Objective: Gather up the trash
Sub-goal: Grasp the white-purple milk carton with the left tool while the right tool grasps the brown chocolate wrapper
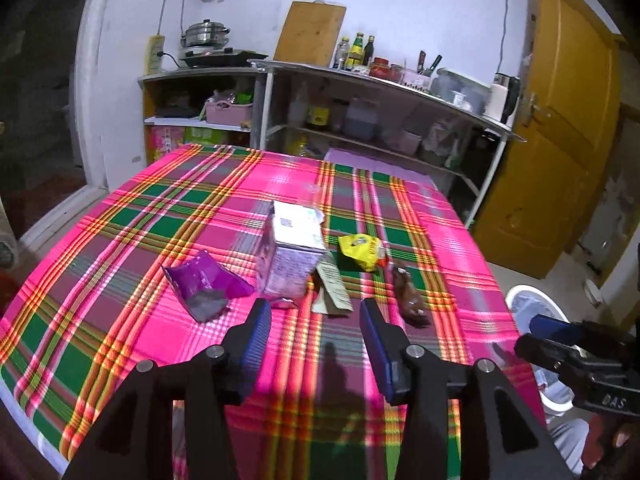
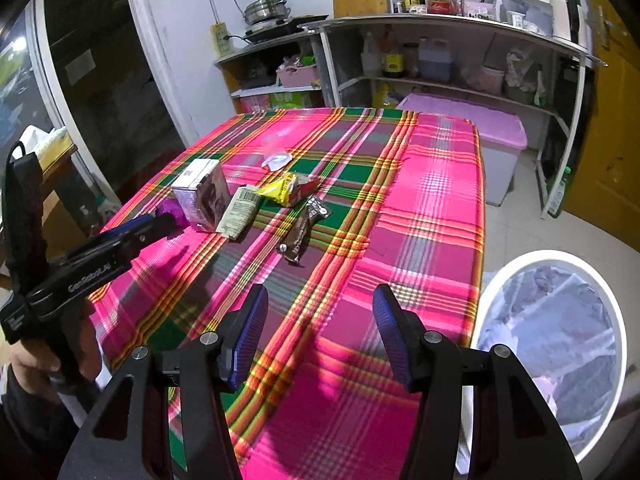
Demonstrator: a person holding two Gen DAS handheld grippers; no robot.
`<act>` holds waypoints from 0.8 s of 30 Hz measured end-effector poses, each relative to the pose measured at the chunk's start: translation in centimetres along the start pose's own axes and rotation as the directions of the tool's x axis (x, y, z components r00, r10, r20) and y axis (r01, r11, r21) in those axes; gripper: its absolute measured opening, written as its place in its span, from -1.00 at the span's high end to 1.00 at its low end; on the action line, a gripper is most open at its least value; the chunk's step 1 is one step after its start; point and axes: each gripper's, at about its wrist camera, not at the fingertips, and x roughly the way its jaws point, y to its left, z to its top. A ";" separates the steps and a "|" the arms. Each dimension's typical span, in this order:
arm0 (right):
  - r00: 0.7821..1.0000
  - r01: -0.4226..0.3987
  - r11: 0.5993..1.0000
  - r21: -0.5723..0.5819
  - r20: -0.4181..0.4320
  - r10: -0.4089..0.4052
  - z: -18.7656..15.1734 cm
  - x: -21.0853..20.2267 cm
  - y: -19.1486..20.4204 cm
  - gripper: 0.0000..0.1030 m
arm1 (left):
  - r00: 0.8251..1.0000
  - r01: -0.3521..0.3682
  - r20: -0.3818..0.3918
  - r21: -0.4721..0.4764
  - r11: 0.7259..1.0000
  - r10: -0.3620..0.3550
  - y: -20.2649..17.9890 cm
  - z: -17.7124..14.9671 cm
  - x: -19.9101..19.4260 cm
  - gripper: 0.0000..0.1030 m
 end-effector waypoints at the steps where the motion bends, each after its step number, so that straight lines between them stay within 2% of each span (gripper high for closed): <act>1: 1.000 -0.001 1.000 0.000 -0.003 0.001 0.2 0.3 0.0 -0.08 | 1.000 -0.003 -0.002 0.001 1.000 0.003 0.1 0.2 0.4 0.11; 13: 0.999 -0.013 1.000 -0.016 -0.036 0.013 2.0 3.5 1.1 -0.08 | 0.999 -0.037 -0.029 0.018 0.999 0.037 0.5 1.8 4.6 0.10; 24: 0.996 -0.037 0.999 0.010 -0.080 0.038 3.7 7.9 1.9 -0.08 | 0.999 -0.036 -0.021 0.015 0.999 0.037 1.2 2.7 6.0 0.10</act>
